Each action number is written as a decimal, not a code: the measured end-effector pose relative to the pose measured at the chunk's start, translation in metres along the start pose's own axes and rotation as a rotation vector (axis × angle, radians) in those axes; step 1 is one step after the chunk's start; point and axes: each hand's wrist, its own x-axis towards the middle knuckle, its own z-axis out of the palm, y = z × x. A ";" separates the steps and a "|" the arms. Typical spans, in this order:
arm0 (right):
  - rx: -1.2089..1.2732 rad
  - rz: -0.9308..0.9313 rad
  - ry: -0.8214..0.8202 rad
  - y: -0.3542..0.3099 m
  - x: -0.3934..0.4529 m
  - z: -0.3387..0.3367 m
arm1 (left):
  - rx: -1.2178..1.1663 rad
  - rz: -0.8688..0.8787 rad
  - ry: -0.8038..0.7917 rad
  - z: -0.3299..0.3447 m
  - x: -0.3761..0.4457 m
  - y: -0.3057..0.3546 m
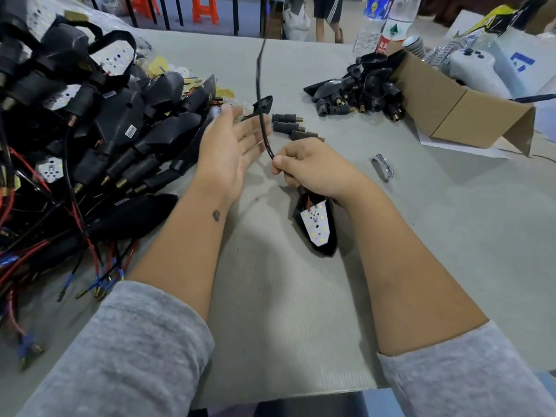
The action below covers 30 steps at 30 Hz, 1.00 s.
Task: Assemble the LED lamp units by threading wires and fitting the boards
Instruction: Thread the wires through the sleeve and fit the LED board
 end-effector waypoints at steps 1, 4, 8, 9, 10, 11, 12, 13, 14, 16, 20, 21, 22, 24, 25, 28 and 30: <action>-0.030 0.000 -0.017 -0.001 0.000 0.000 | -0.027 -0.003 0.001 0.001 0.000 0.000; -0.028 0.025 -0.031 -0.002 -0.002 0.001 | -0.050 0.040 0.060 0.002 -0.001 0.002; 0.066 0.065 -0.018 -0.003 -0.005 0.004 | -0.050 0.086 0.103 0.001 0.000 0.005; 0.070 0.074 -0.025 -0.003 -0.005 0.004 | -0.072 0.102 0.096 0.001 0.000 0.006; 0.079 0.083 -0.035 -0.003 -0.006 0.003 | -0.099 0.121 0.087 0.000 0.000 0.007; 0.088 0.087 -0.047 -0.003 -0.006 0.003 | -0.128 0.143 0.080 -0.001 0.000 0.008; 0.095 0.086 -0.061 -0.003 -0.007 0.003 | -0.151 0.166 0.080 -0.002 0.000 0.008; 0.101 0.084 -0.081 -0.003 -0.007 0.003 | -0.159 0.186 0.089 -0.004 0.000 0.009; 0.112 0.086 -0.111 -0.003 -0.008 0.002 | -0.147 0.202 0.111 -0.005 0.001 0.010; 0.135 0.097 -0.196 -0.004 -0.010 0.000 | -0.074 0.220 0.175 -0.007 0.003 0.010; 0.095 0.055 -0.231 -0.004 -0.011 -0.008 | 0.267 0.204 0.244 -0.008 0.008 0.005; 0.117 0.051 -0.150 -0.003 -0.009 -0.007 | 0.364 0.192 0.231 -0.008 0.008 0.002; 0.142 0.051 -0.026 -0.001 -0.006 -0.005 | 0.442 0.185 0.213 -0.007 0.007 -0.001; 0.131 0.036 0.271 0.007 0.003 -0.002 | 0.568 0.214 0.193 -0.005 0.006 -0.006; 0.068 0.025 0.389 0.012 0.007 -0.001 | 0.620 0.242 0.184 -0.003 0.006 -0.009; -0.200 0.035 0.417 0.030 0.017 -0.003 | 0.745 0.280 0.129 -0.001 0.006 -0.015; -0.353 0.089 0.303 0.035 0.019 -0.003 | 0.795 0.275 0.104 -0.002 0.006 -0.018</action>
